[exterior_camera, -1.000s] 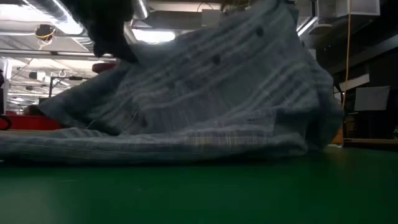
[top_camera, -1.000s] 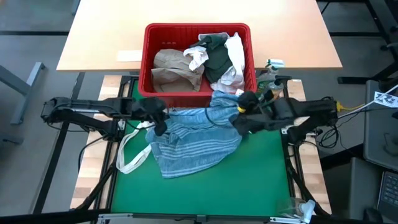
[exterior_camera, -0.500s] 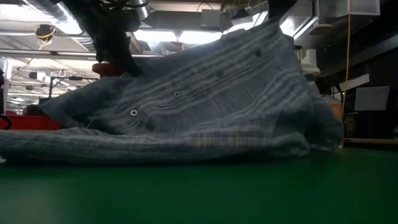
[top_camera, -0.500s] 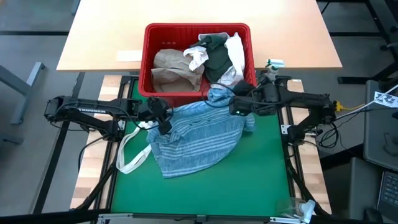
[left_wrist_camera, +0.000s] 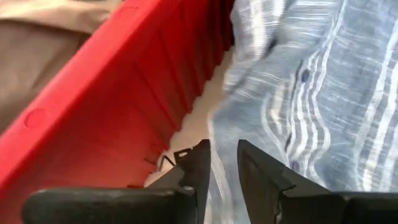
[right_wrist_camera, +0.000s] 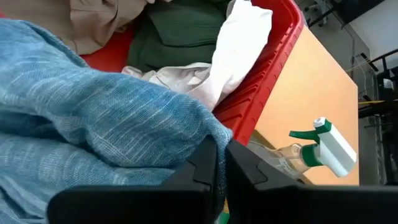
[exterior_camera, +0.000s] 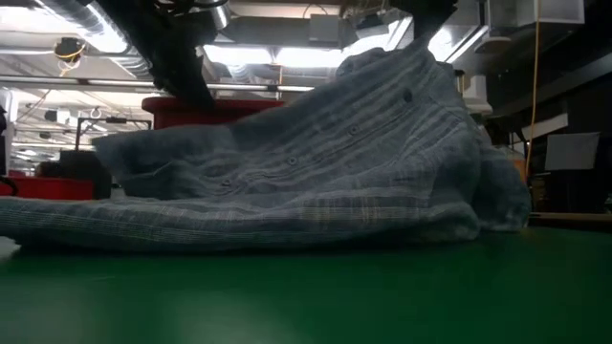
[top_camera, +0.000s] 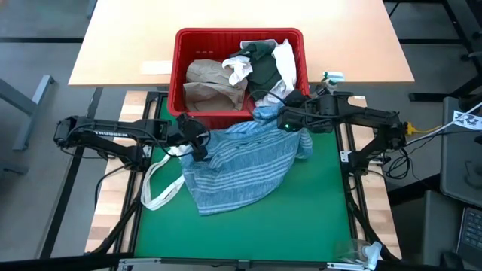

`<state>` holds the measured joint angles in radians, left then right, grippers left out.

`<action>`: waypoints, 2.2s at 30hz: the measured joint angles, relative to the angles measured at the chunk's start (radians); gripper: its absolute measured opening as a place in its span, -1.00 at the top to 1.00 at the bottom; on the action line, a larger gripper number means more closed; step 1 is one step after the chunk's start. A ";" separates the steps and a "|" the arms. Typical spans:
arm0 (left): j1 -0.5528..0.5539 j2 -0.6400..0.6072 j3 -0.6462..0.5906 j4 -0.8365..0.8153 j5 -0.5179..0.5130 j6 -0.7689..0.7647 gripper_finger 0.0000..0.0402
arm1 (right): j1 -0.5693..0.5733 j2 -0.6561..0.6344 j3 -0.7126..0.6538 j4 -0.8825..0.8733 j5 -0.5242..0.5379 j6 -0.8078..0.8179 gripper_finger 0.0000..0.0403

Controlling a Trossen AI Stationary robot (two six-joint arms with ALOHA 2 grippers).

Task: Fold Laundry from Bin
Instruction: Remove the blue polo shirt from the red bin, then fold the blue polo shirt

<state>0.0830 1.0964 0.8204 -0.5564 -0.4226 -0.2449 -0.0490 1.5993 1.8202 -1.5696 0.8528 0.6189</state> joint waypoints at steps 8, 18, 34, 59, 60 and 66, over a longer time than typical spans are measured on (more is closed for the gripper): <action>0.000 -0.099 0.000 0.005 0.115 0.018 0.56 | 0.003 0.000 0.000 0.000 0.000 0.000 0.89; -0.044 -0.176 0.000 0.005 0.526 -0.114 0.56 | 0.003 0.000 0.000 0.000 -0.001 0.000 0.89; -0.320 -0.003 0.000 0.072 0.572 -0.199 0.29 | 0.003 0.000 0.000 0.000 -0.016 0.000 0.89; -0.610 0.489 0.000 0.281 0.411 -0.189 0.17 | 0.003 0.000 0.000 0.000 -0.017 0.000 0.89; -0.613 0.503 0.000 0.282 0.394 -0.189 0.17 | 0.003 0.000 0.000 0.000 -0.017 0.000 0.89; -0.616 0.583 0.000 0.282 0.357 -0.190 0.17 | 0.003 0.000 0.000 0.000 -0.017 0.000 0.89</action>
<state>-0.5327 1.6792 0.8208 -0.2741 -0.0654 -0.4352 -0.0463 1.5993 1.8198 -1.5696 0.8360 0.6185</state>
